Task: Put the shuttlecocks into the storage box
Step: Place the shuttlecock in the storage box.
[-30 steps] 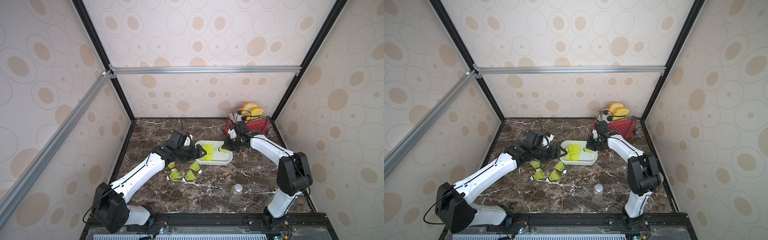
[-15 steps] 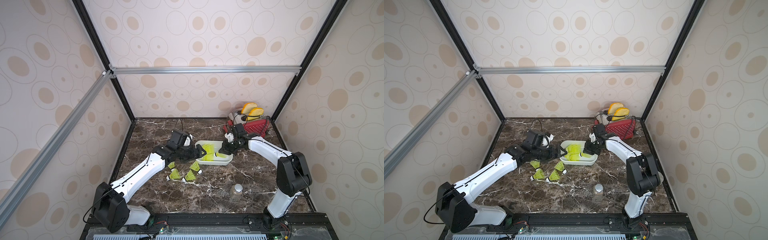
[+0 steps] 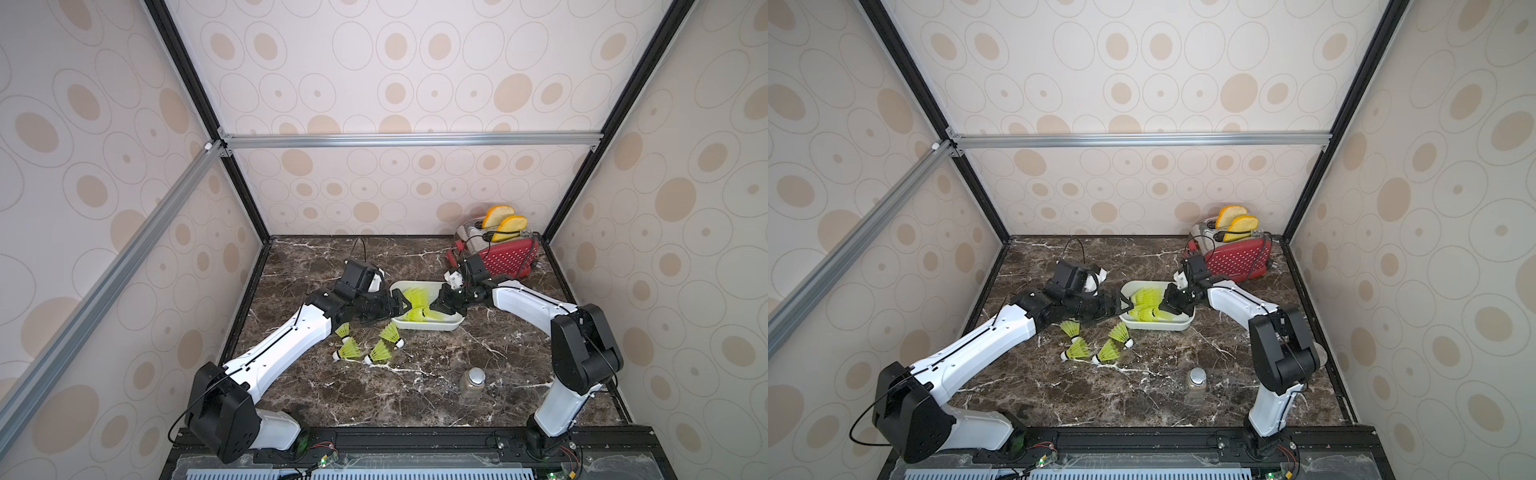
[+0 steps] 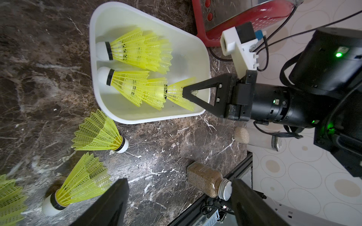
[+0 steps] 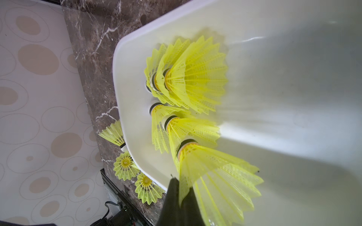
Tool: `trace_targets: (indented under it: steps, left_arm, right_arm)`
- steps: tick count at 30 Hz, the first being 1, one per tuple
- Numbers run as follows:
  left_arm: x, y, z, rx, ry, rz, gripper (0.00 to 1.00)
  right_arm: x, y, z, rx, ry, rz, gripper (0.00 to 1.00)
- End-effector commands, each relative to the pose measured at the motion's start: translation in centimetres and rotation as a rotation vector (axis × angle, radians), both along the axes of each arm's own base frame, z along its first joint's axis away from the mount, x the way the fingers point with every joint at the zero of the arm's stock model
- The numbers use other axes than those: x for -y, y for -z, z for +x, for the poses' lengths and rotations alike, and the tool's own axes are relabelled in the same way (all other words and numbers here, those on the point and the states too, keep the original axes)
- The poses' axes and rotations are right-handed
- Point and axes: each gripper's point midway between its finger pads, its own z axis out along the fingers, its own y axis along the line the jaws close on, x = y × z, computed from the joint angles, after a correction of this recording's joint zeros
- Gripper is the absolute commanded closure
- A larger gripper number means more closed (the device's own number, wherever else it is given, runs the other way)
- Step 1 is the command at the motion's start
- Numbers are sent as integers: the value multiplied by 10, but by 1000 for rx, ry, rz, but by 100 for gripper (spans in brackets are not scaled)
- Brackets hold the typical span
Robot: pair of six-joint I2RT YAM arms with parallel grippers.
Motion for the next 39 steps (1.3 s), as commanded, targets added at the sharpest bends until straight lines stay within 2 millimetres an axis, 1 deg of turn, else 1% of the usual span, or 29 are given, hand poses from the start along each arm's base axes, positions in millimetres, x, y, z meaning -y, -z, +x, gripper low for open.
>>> trace_targets:
  steps: [1, 4, 6, 11, 16, 20, 28, 39]
  left_arm:
    - [0, -3, 1, 18, 13, 17, 16]
    - [-3, 5, 0, 0, 14, 44, 16]
    - [0, 10, -1, -8, 24, 50, 16]
    - [12, 20, 2, -16, 42, 34, 16]
    - [15, 27, 6, -24, 41, 44, 16]
    - [14, 29, 6, -25, 41, 48, 16]
    - [13, 30, 4, -26, 46, 50, 16]
    - [13, 34, 1, -35, 53, 53, 16]
  right_arm:
    - [-9, 0, 5, -3, 16, 60, 100]
    - [-12, 1, 7, -9, 31, 87, 100]
    - [-14, 3, 8, -17, 36, 98, 100]
    - [-16, 10, 6, -38, 33, 109, 100]
    - [-18, 16, 4, -52, 27, 112, 100]
    - [-21, 22, 3, -67, 25, 117, 100]
    - [-26, 28, 5, -79, 43, 148, 100]
    - [-27, 39, 2, -114, 49, 143, 100]
